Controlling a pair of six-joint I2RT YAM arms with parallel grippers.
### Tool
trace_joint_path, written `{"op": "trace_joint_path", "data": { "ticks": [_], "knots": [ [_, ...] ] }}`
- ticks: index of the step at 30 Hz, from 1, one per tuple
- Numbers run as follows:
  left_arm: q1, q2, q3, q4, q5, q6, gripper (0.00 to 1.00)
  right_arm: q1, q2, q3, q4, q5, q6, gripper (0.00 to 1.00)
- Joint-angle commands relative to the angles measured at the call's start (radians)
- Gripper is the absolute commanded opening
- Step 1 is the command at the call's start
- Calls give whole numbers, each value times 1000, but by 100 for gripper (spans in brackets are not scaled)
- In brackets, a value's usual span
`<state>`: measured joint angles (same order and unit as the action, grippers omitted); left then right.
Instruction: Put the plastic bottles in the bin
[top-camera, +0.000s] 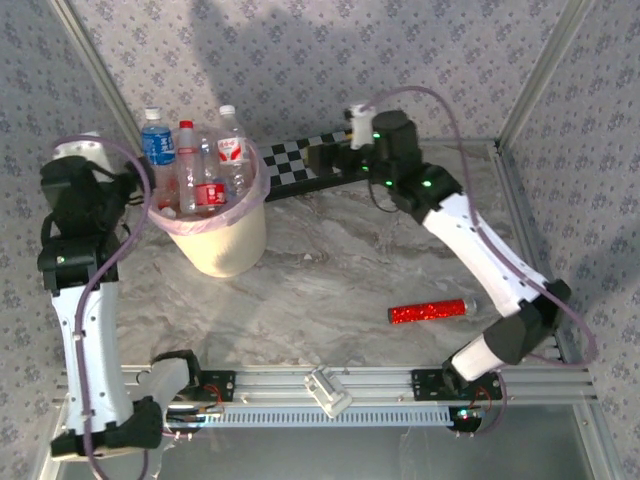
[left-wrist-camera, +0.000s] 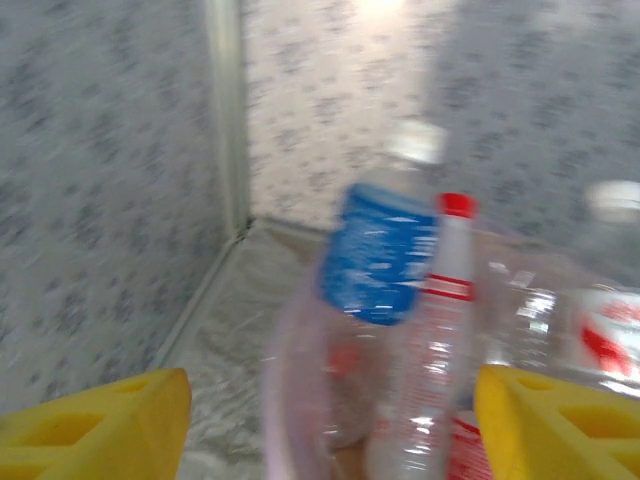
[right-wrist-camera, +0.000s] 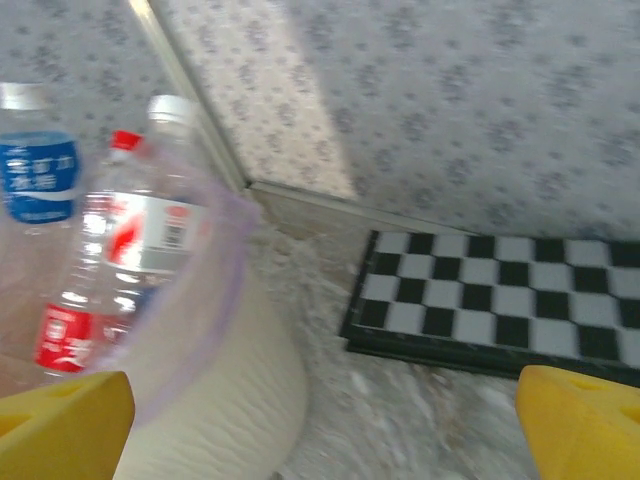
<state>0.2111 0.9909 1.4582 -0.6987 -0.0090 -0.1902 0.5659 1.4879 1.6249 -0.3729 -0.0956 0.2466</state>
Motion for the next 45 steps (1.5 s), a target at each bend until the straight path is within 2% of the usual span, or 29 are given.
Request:
{"op": "trace_joint_path", "data": {
  "ticks": [1, 2, 6, 12, 18, 26, 32, 37, 45],
  "knots": [
    [196, 62, -39, 116, 286, -189, 72, -112, -87, -120, -92, -80, 39, 100],
    [230, 101, -51, 168, 361, -238, 69, -150, -121, -160, -91, -111, 57, 100],
    [231, 219, -70, 312, 450, -314, 63, -257, -227, -274, -117, -194, 77, 100],
    [163, 356, -24, 320, 447, -255, 65, -337, -306, -378, -136, -229, 85, 100],
    [102, 446, 13, 298, 433, -208, 66, -354, -301, -405, -137, -257, 92, 100],
    [1, 468, -34, 283, 422, -186, 63, -358, -307, -416, -137, -259, 92, 100],
    [-73, 415, -127, 337, 405, -236, 60, -366, -322, -418, -152, -253, 86, 100],
    [-191, 380, -199, 381, 377, -272, 58, -378, -335, -422, -163, -249, 82, 100],
    [-401, 314, -321, 494, 270, -363, 55, -423, -376, -424, -210, -238, 65, 100]
  ]
}}
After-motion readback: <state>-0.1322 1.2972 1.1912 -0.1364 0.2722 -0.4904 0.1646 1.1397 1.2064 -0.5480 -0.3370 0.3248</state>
